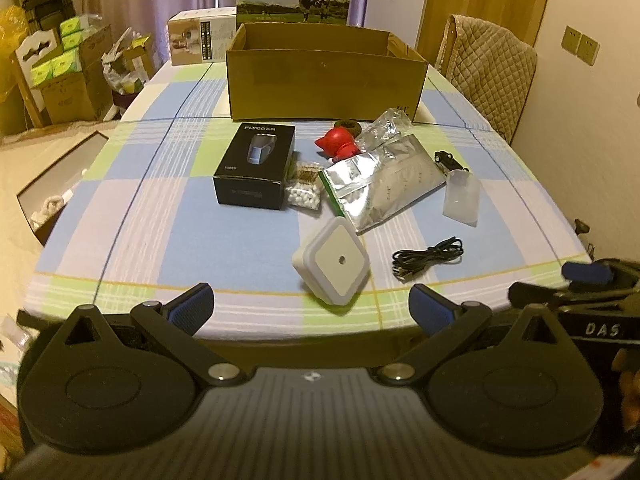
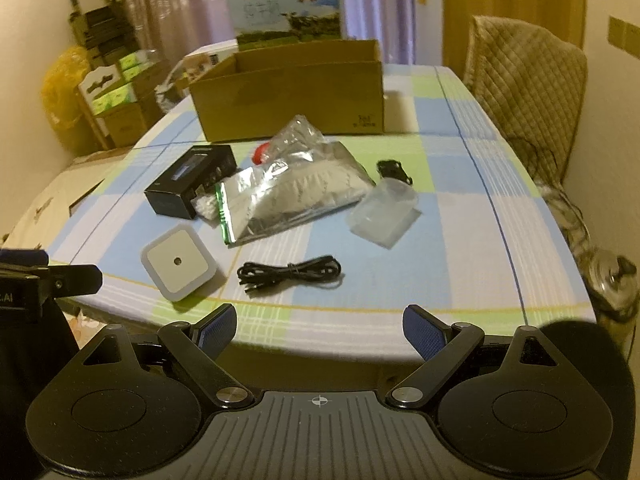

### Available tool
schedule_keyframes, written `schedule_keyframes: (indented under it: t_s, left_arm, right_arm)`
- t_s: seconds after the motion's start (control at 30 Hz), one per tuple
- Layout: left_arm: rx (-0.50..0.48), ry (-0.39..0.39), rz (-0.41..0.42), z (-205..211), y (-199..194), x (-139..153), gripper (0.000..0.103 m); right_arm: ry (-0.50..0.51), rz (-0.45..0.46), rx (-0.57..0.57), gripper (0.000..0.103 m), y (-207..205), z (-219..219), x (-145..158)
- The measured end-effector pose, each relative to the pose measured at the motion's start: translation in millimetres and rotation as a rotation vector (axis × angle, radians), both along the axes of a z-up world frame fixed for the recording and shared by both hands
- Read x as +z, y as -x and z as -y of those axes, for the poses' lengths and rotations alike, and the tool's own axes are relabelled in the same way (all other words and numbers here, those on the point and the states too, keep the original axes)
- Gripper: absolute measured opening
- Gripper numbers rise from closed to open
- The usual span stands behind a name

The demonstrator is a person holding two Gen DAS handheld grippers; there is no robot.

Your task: Organize objects

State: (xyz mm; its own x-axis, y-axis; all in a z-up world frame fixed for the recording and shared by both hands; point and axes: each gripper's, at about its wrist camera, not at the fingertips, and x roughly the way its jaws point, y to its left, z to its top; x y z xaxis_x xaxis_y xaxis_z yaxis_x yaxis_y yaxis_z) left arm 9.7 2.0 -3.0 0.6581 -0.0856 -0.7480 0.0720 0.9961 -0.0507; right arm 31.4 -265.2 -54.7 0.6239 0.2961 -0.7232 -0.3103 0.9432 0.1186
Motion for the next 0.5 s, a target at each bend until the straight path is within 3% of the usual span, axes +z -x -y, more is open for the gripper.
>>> schedule_keyframes:
  t_s: [0.27, 0.5]
  left_arm:
    - [-0.149, -0.141, 0.026, 6, -18, -6, 0.102]
    - [-0.312, -0.263, 0.043, 23, -35, -20, 0.098]
  right_arm:
    - [0.077, 0.064, 0.193, 0.088, -21, -4, 6]
    - [0.219, 0.083, 0.414, 0.070, -40, -18, -9]
